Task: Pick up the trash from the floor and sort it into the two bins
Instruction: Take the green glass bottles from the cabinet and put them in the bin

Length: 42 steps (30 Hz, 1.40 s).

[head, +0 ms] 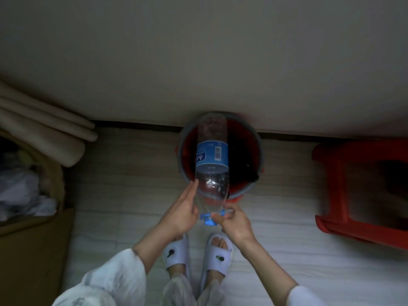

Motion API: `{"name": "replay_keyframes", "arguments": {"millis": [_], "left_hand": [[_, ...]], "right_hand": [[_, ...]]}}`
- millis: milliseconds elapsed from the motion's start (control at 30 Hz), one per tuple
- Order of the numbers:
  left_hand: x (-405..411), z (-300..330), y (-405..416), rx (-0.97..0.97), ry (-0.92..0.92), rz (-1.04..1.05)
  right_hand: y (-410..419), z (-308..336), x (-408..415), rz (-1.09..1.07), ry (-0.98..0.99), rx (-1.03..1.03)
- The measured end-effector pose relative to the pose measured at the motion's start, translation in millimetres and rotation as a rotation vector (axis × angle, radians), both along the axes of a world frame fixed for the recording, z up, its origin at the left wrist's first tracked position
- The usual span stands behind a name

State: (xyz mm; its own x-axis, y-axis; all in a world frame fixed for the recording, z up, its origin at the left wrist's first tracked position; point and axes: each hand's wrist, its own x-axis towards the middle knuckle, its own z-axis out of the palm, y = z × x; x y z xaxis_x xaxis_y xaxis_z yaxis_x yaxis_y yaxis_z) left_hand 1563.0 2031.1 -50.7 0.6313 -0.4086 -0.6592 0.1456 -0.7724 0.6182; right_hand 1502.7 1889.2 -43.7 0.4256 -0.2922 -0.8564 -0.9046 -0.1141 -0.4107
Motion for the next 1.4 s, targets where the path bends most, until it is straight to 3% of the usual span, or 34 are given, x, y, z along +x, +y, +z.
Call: {"name": "replay_keyframes", "arguments": {"millis": [167,333,467,633,767,900,1000,1100,1400], "left_hand": [[5.8,-9.9,-0.9,0.023,-0.008,0.073],[3.4,-12.0,5.8,0.021,-0.103,0.049],[2.1,-17.7,-0.2,-0.024,-0.193,-0.016],[8.5,-28.5,-15.9,-0.029,-0.126,0.196],[23.2,-24.3,-28.1,0.036,-0.134,0.222],[23.5,-4.4,-39.7,-0.025,-0.061,0.252],[18.5,8.1,-58.5,-0.099,-0.083,0.179],[18.6,7.5,-83.0,-0.142,-0.045,0.139],[7.6,-18.0,-90.8,-0.097,-0.119,0.092]], "right_hand": [[-24.8,-11.3,16.2,0.133,-0.033,-0.068],[-44.8,-25.8,20.2,0.465,-0.072,-0.245],[-45.2,-38.0,30.6,0.261,-0.090,-0.152],[-40.1,-42.0,38.5,0.087,-0.100,-0.022],[-43.6,-39.1,45.6,-0.068,-0.173,-0.018],[-59.0,-20.2,53.5,-0.257,-0.181,0.138],[-74.4,-4.8,58.2,-0.233,-0.188,0.167],[-91.9,1.9,64.3,-0.144,-0.180,0.059],[-99.3,-13.0,76.8,0.105,-0.119,-0.131]]}}
